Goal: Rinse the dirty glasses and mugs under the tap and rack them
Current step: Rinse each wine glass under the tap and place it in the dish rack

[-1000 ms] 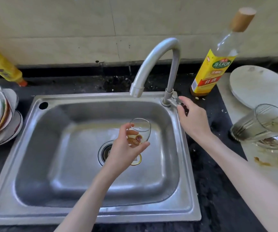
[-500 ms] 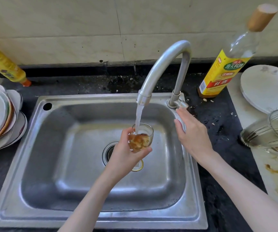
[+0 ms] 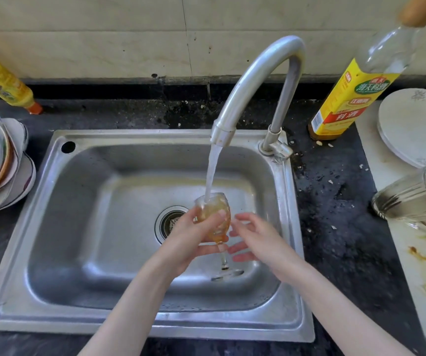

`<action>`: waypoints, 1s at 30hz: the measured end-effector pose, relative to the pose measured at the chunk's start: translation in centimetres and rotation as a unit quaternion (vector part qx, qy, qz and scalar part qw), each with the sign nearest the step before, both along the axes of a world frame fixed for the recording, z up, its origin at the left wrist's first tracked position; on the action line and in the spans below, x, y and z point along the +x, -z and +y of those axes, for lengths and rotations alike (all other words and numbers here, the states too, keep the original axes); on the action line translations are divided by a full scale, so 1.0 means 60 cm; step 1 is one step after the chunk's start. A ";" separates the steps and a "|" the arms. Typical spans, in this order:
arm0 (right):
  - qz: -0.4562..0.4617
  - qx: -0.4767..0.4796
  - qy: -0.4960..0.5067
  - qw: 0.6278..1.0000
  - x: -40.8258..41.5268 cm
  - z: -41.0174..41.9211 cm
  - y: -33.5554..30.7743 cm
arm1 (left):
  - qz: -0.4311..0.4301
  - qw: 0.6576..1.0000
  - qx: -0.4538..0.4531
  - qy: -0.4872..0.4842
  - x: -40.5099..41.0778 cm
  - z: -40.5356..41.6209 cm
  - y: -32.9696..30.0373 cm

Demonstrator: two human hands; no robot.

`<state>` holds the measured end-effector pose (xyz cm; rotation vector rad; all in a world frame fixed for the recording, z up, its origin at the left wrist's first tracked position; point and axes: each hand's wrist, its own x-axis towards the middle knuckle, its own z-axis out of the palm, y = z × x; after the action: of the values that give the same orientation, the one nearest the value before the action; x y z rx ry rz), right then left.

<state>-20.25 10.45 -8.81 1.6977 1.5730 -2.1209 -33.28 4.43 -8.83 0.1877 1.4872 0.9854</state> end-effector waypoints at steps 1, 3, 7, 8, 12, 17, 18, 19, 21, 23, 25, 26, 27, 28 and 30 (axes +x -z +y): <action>0.008 -0.056 0.006 0.998 -0.001 -0.004 -0.002 | -0.038 0.999 -0.023 -0.023 -0.001 0.000 0.006; 0.006 -0.073 -0.005 0.997 0.000 -0.012 -0.002 | -0.069 0.994 -0.070 -0.052 -0.005 0.001 0.019; 0.022 -0.057 -0.033 0.998 -0.001 -0.018 -0.004 | -0.083 0.991 -0.104 -0.032 -0.006 0.003 0.026; 0.029 -0.057 -0.042 0.997 -0.005 -0.017 -0.007 | -0.084 0.990 -0.103 -0.035 -0.007 0.004 0.025; 0.050 -0.040 -0.029 0.998 -0.026 -0.002 -0.009 | -0.065 0.994 -0.079 -0.046 -0.023 0.013 0.023; 0.135 -0.053 0.001 0.989 -0.042 0.008 0.002 | -0.040 0.997 -0.005 -0.073 -0.054 0.021 0.016; 0.170 -0.088 0.010 0.982 -0.041 0.009 0.003 | -0.033 0.997 0.017 -0.063 -0.057 0.020 0.015; 0.212 -0.138 0.020 0.967 -0.038 0.010 0.002 | -0.031 0.997 0.039 -0.053 -0.059 0.020 0.014; 0.277 -0.230 0.015 0.933 -0.036 0.010 -0.007 | -0.042 0.996 0.080 -0.026 -0.063 0.018 0.013; 0.259 -0.216 -0.036 0.941 -0.037 0.013 -0.014 | -0.021 0.994 0.105 0.000 -0.057 0.020 0.007; 0.175 -0.091 -0.091 0.976 -0.043 0.015 -0.011 | 0.061 0.993 0.100 0.010 -0.042 0.026 0.006; 0.141 -0.030 -0.093 0.985 -0.047 0.016 -0.006 | 0.105 0.989 0.099 0.009 -0.034 0.029 0.006; 0.127 0.011 -0.075 0.989 -0.052 0.014 -0.003 | 0.132 0.986 0.103 0.005 -0.027 0.033 0.006; 0.127 0.036 -0.050 0.990 -0.056 0.011 0.000 | 0.138 0.985 0.107 0.002 -0.024 0.036 0.004; 0.156 0.028 0.002 0.987 -0.059 0.004 0.001 | 0.124 0.986 0.111 0.008 -0.026 0.044 0.001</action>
<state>-23.80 10.69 -8.90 1.4379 1.7147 -2.4654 -34.87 7.05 -8.90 0.4977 1.5944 1.1463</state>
